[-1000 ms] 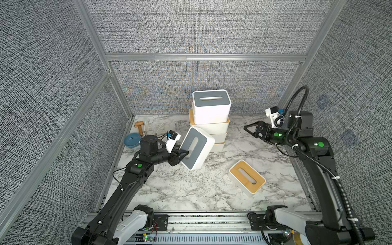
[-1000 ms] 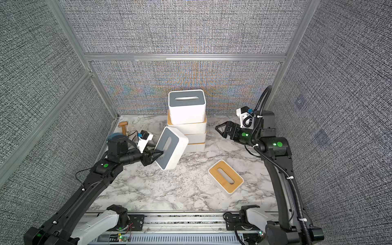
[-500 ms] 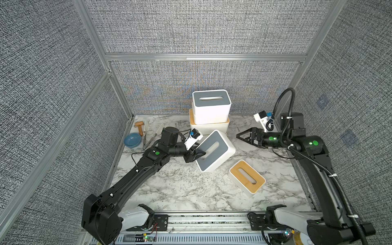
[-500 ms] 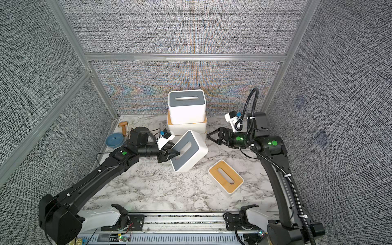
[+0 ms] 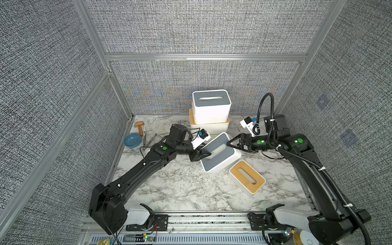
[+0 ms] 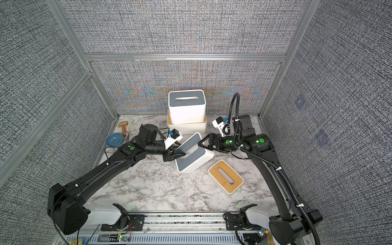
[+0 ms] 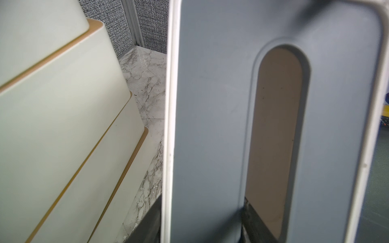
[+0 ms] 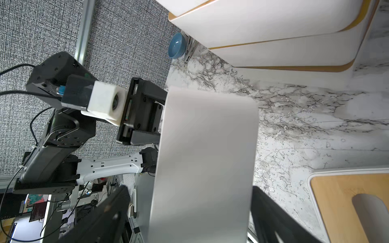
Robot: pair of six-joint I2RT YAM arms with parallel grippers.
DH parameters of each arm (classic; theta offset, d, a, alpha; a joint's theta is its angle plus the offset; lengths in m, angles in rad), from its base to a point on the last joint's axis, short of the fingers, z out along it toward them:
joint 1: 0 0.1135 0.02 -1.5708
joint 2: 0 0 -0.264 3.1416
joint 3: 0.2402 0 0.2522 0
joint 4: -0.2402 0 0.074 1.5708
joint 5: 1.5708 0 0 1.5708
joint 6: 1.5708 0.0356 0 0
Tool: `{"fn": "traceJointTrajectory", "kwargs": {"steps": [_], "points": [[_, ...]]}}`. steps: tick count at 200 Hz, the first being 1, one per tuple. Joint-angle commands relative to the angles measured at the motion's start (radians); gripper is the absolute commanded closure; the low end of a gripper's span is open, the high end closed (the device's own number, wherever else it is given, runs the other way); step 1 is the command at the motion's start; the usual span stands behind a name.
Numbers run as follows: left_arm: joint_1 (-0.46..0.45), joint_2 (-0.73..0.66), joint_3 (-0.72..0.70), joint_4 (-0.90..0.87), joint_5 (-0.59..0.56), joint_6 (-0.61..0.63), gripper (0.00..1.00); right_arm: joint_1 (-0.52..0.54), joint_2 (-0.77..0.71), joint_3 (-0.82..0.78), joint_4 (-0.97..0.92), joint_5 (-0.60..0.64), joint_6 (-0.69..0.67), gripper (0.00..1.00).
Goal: Stack the tissue boxes
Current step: Pick up the tissue box from the center of the board.
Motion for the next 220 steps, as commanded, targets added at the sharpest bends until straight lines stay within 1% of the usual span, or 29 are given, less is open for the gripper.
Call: {"fn": "traceJointTrajectory", "kwargs": {"steps": [1,10,34,90,119,139,175,191,201,205,214,220], "points": [[-0.001,0.001,0.005,0.023,0.014,0.012,0.66,0.004,0.000,-0.006,0.009,0.004,0.011,0.21],[0.000,0.003,0.006,0.020,0.009,0.015,0.66,0.004,0.000,-0.009,0.008,0.005,0.015,0.24],[-0.001,0.005,0.007,0.019,0.003,0.018,0.66,0.006,-0.001,-0.017,0.015,0.006,0.023,0.29],[0.000,0.007,-0.002,0.035,-0.021,0.014,0.66,0.006,-0.005,-0.031,0.020,0.020,0.037,0.36],[-0.001,0.017,-0.002,0.037,-0.030,0.009,0.66,0.006,-0.006,-0.036,0.012,0.036,0.039,0.42],[-0.001,0.020,-0.004,0.041,-0.041,0.002,0.63,0.006,-0.007,-0.036,0.012,0.040,0.039,0.45],[0.000,0.027,0.005,0.024,-0.087,-0.016,0.55,0.007,-0.030,-0.033,0.041,0.044,0.045,0.48],[-0.001,0.022,0.000,0.026,-0.117,-0.036,0.46,0.007,-0.032,-0.029,0.026,0.067,0.037,0.48],[0.000,0.013,-0.003,0.033,-0.127,-0.053,0.39,0.006,-0.035,-0.029,0.022,0.071,0.033,0.49],[-0.001,0.008,-0.004,0.035,-0.129,-0.058,0.31,0.006,-0.035,-0.029,0.020,0.074,0.034,0.49],[-0.001,-0.003,-0.007,0.043,-0.130,-0.069,0.22,0.006,-0.036,-0.032,0.020,0.077,0.037,0.50],[0.000,-0.010,-0.007,0.048,-0.132,-0.076,0.09,0.007,-0.038,-0.033,0.020,0.076,0.037,0.50]]}}
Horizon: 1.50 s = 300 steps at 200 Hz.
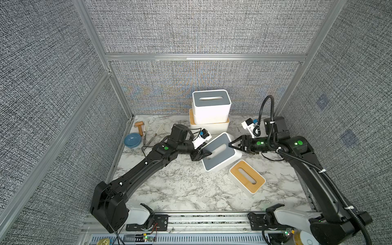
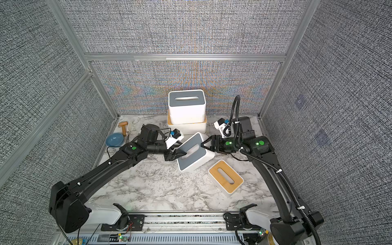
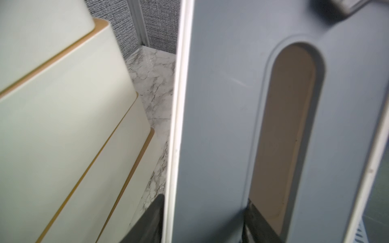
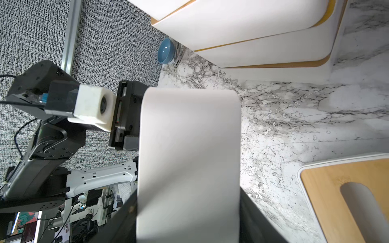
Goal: Stack the tissue boxes
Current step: Pick up the tissue box from the center of the board, then place the tissue box at the tissue box.
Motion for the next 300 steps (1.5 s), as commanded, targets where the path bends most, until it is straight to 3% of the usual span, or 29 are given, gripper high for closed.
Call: {"fn": "traceJointTrajectory", "kwargs": {"steps": [1,7,63,96,139,201,250,300], "points": [[0.002,-0.024,-0.002,0.024,-0.044,-0.054,0.06,0.000,-0.008,0.003,0.003,0.001,-0.006,0.50],[0.002,-0.031,-0.002,0.029,-0.051,-0.064,0.01,0.001,-0.008,0.003,0.002,-0.001,-0.006,0.50],[0.005,-0.171,0.019,0.128,-0.059,-0.181,0.00,-0.002,-0.023,0.076,-0.016,0.000,-0.006,0.51],[0.005,-0.327,-0.029,0.257,-0.240,-0.280,0.01,-0.043,-0.024,0.206,-0.006,-0.020,0.019,0.51],[0.006,-0.474,-0.100,0.382,-0.300,-0.344,0.00,-0.157,0.037,0.386,0.238,-0.160,0.275,0.52],[0.006,-0.502,-0.125,0.336,-0.374,-0.348,0.00,-0.248,0.220,0.561,0.645,-0.237,0.713,0.52],[0.007,-0.496,-0.147,0.330,-0.367,-0.341,0.00,-0.275,0.408,0.710,0.673,-0.279,0.818,0.53],[0.006,-0.470,-0.147,0.329,-0.359,-0.328,0.00,-0.272,0.468,0.683,0.744,-0.299,0.872,0.53]]}}
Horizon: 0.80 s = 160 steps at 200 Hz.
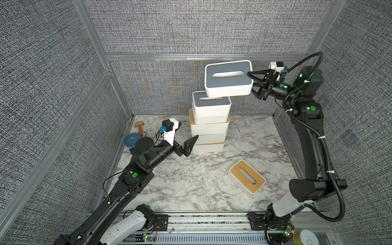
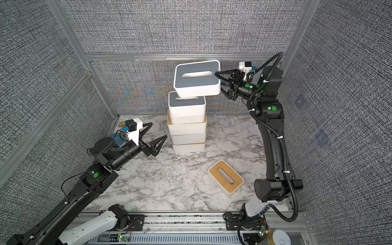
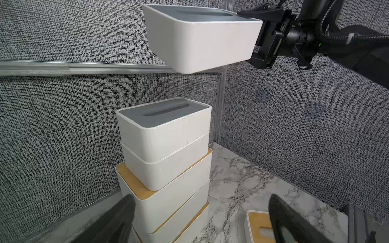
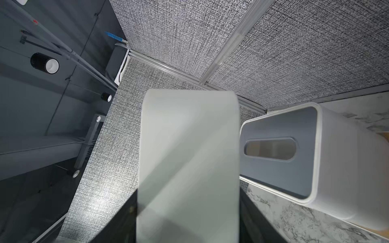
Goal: Stack the tissue boxes
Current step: Place the tissue box at the tissue box.
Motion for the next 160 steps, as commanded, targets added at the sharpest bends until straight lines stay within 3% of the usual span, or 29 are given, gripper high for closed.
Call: {"fn": "traceJointTrajectory", "kwargs": {"steps": [1,160], "points": [[0.002,0.007,-0.003,0.015,0.000,0.013,0.01,0.004,0.008,-0.024,0.120,-0.025,0.065,0.53],[0.002,0.010,-0.046,0.059,0.022,0.005,0.01,0.051,0.114,-0.076,0.182,-0.102,0.087,0.51]]}}
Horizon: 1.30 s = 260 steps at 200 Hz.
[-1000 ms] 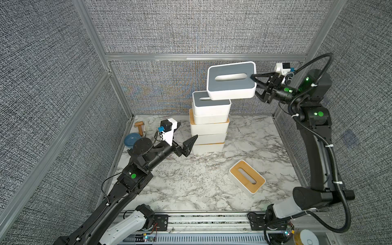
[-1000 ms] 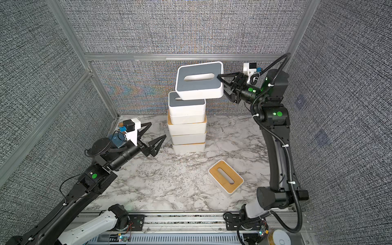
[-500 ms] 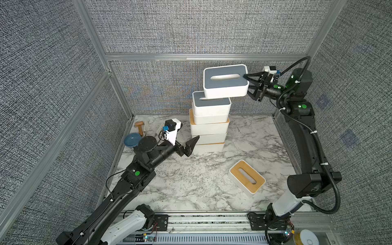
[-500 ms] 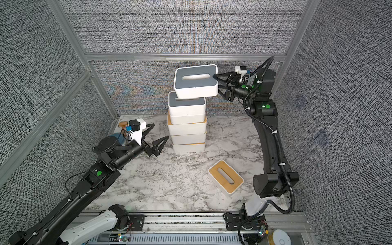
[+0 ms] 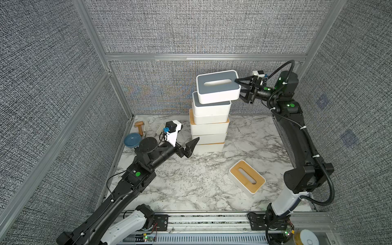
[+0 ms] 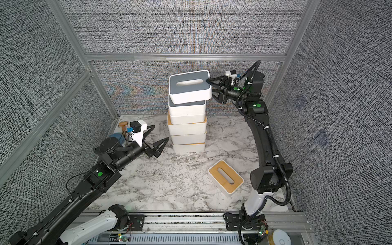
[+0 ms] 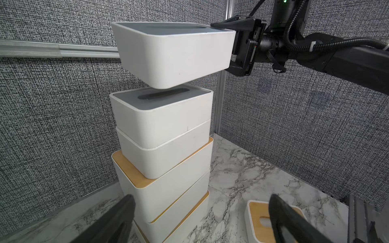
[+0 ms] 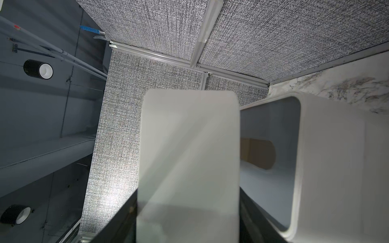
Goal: Stack the tissue boxes
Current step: Place the tissue box at the tissue box.
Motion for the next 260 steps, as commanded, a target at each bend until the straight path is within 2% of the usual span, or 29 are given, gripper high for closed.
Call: {"fn": "traceJointTrajectory", "kwargs": {"steps": [1,141,177,260], "points": [[0.000,0.003,-0.002,0.054,0.013,0.002,0.01,0.001,0.003,-0.004,0.070,-0.020,0.012,0.51],[0.001,0.012,-0.007,0.066,0.015,0.000,0.01,0.010,0.041,-0.022,0.048,-0.028,-0.009,0.46],[0.001,0.016,-0.005,0.068,0.016,0.001,0.01,0.010,0.051,-0.013,0.033,-0.037,-0.021,0.37],[0.001,0.030,0.002,0.074,0.017,0.008,0.01,0.010,0.082,0.043,-0.067,-0.035,-0.088,0.23]]}}
